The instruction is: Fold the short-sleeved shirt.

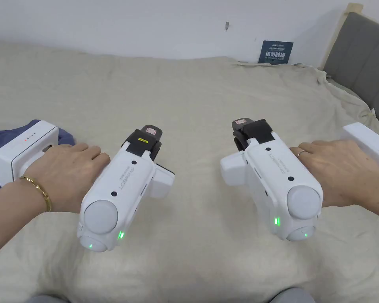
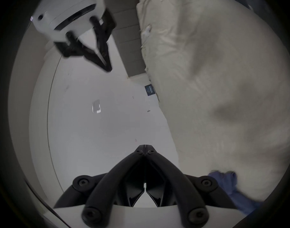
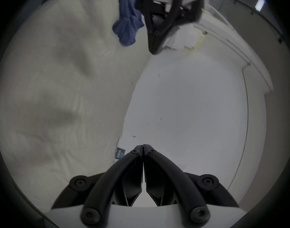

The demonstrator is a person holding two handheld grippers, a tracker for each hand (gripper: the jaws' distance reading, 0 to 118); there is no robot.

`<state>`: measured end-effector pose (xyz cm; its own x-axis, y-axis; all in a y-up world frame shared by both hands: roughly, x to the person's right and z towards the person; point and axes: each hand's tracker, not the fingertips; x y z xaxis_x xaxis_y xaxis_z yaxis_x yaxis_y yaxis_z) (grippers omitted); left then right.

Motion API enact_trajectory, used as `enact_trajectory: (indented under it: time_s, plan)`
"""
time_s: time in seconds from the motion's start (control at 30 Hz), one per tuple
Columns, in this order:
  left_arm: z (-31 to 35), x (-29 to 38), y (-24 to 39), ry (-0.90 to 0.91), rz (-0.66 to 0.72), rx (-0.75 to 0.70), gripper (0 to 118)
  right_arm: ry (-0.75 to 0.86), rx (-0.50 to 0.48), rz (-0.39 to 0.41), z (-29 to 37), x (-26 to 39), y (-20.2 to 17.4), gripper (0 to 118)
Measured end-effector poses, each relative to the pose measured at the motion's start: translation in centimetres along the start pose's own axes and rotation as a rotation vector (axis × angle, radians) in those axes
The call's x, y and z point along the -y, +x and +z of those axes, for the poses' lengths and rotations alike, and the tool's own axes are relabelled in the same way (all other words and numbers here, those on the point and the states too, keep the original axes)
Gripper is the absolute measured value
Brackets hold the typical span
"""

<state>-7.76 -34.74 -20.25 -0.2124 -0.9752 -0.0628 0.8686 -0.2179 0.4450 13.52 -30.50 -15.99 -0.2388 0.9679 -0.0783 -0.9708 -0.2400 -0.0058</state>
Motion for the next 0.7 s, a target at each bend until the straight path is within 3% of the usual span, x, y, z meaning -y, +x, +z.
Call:
enact_trajectory:
  time_s: [0.07, 0.1, 0.17, 0.23, 0.27, 0.37, 0.43, 0.5, 0.7]
  plan:
    - [-0.4, 0.3, -1.7, -0.076, 0.258, 0.008, 0, -0.057, -0.025, -0.213, -0.3, 0.6, 1.2, 0]
    - [-0.5, 0.8, -2.8, -0.112, 0.407, 0.015, 0, -0.087, -0.055, -0.375, -0.6, 0.9, 2.0, 0]
    - [-1.2, 2.1, -5.6, -0.21, 0.826, 0.007, 0, -0.174, -0.105, -0.848, -1.4, 2.2, 4.3, 0]
    - [-1.3, 3.4, -7.0, -0.277, 1.09, -0.066, 0, -0.215, -0.039, -1.237, -1.1, 4.1, 5.3, 0]
    - [-1.3, 4.0, -7.2, -0.32, 1.225, -0.117, 0, -0.235, -0.001, -1.414, -0.9, 4.9, 5.3, 0]
    - [-0.7, 4.9, -7.1, -0.362, 1.527, -0.159, 0, -0.235, 0.0, -1.797, 0.3, 6.2, 3.7, 0]
    - [-0.1, 5.3, -6.5, -0.357, 1.673, -0.17, 0, -0.228, 0.002, -1.889, 0.8, 6.4, 2.6, 0]
    - [0.5, 5.4, -5.5, -0.376, 1.806, -0.186, 0, -0.238, 0.022, -1.859, 1.3, 5.6, 1.7, 0]
    - [1.2, 5.1, -3.6, -0.431, 1.809, -0.143, 0, -0.23, -0.012, -1.834, 1.7, 4.9, 1.2, 0]
